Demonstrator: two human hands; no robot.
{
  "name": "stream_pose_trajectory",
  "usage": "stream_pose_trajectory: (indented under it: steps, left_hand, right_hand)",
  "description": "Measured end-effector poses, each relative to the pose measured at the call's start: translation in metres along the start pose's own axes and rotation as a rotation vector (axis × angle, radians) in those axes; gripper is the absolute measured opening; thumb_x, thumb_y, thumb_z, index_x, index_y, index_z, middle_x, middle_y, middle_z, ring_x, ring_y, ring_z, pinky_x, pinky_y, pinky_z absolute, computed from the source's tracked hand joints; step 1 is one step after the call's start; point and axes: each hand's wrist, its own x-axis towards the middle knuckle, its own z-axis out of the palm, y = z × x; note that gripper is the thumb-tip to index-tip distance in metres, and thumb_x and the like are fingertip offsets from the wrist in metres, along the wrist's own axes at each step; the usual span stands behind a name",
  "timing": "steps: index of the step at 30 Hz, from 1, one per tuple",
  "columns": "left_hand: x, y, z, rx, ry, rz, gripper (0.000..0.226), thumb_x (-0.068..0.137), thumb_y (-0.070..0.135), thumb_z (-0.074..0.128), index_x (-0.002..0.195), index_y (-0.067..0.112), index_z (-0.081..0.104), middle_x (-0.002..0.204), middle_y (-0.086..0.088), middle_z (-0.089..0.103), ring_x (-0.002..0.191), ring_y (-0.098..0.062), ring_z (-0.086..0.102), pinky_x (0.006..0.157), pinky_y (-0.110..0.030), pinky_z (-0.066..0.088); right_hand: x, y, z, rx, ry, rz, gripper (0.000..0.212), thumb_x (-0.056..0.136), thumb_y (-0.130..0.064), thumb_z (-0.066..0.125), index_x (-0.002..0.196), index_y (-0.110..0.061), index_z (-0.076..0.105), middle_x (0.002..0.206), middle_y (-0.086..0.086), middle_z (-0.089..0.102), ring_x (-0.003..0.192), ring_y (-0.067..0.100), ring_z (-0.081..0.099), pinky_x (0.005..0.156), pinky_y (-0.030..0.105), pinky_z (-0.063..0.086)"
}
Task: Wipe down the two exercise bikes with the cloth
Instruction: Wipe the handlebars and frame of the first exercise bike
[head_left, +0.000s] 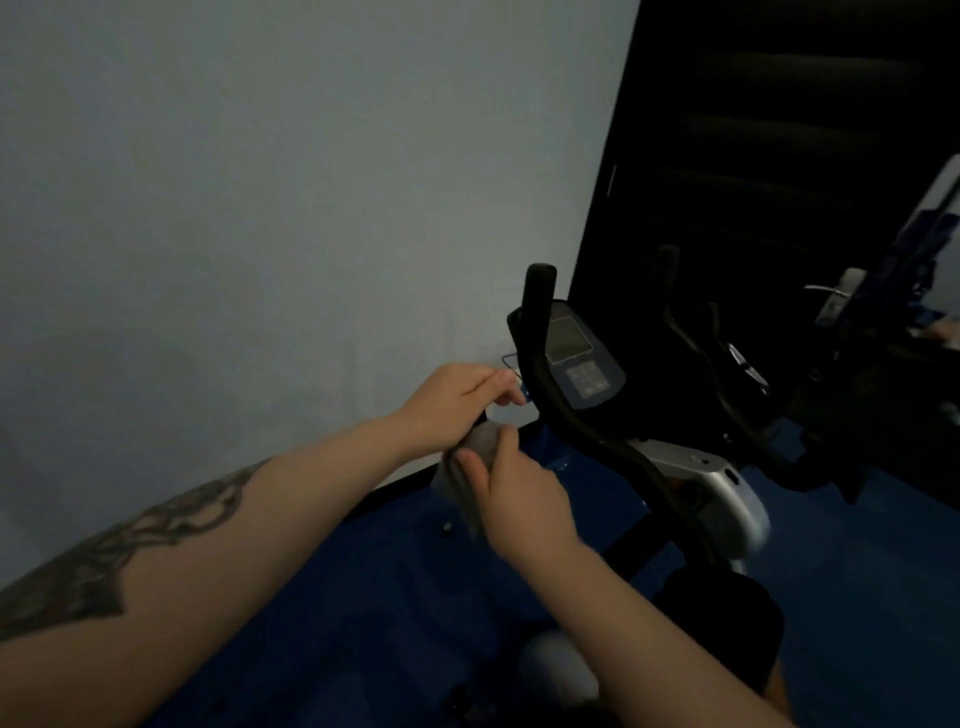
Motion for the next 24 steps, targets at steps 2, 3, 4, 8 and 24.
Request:
stream_pose_trajectory:
  steps: [2, 3, 4, 8, 24]
  left_hand:
    - [-0.001, 0.0, 0.001, -0.023, 0.021, -0.002, 0.033, 0.102, 0.03, 0.043, 0.1, 0.016, 0.073, 0.102, 0.006, 0.072, 0.097, -0.003, 0.065, 0.087, -0.014, 0.048]
    - [-0.002, 0.0, 0.002, -0.018, 0.032, 0.0, 0.033, 0.102, 0.03, 0.043, 0.101, 0.017, 0.073, 0.102, 0.007, 0.072, 0.096, -0.001, 0.065, 0.085, -0.012, 0.047]
    - [-0.002, -0.001, 0.003, -0.003, 0.045, 0.005, 0.032, 0.102, 0.031, 0.043, 0.102, 0.018, 0.072, 0.102, 0.007, 0.072, 0.096, -0.001, 0.065, 0.084, -0.011, 0.047]
    - [-0.001, -0.003, 0.008, 0.038, 0.114, 0.024, 0.032, 0.102, 0.031, 0.042, 0.101, 0.02, 0.073, 0.102, 0.004, 0.072, 0.092, -0.004, 0.066, 0.086, -0.022, 0.05]
    - [-0.004, 0.001, 0.009, 0.08, 0.163, 0.014, 0.03, 0.102, 0.029, 0.044, 0.093, 0.022, 0.072, 0.092, 0.007, 0.072, 0.084, -0.005, 0.067, 0.081, -0.023, 0.053]
  right_hand:
    - [0.003, -0.003, -0.002, 0.074, 0.025, -0.045, 0.035, 0.1, -0.053, 0.032, 0.12, -0.024, 0.036, 0.107, 0.0, 0.063, 0.087, 0.02, 0.061, 0.06, 0.032, 0.033]
    - [-0.003, 0.001, 0.0, 0.06, 0.048, -0.062, 0.037, 0.1, -0.052, 0.032, 0.125, -0.026, 0.034, 0.11, -0.002, 0.063, 0.086, 0.018, 0.06, 0.06, 0.032, 0.034]
    - [-0.011, 0.007, 0.002, 0.023, 0.072, -0.081, 0.04, 0.099, -0.053, 0.032, 0.13, -0.028, 0.032, 0.111, -0.003, 0.062, 0.086, 0.016, 0.06, 0.06, 0.031, 0.034]
    - [-0.008, 0.015, 0.0, -0.012, -0.003, -0.087, 0.042, 0.098, -0.057, 0.032, 0.126, -0.026, 0.033, 0.109, -0.002, 0.062, 0.086, 0.018, 0.061, 0.06, 0.032, 0.036]
    - [-0.001, 0.009, -0.004, 0.113, -0.023, -0.083, 0.041, 0.101, -0.052, 0.023, 0.126, -0.024, 0.038, 0.107, 0.0, 0.064, 0.085, 0.02, 0.06, 0.064, 0.034, 0.042]
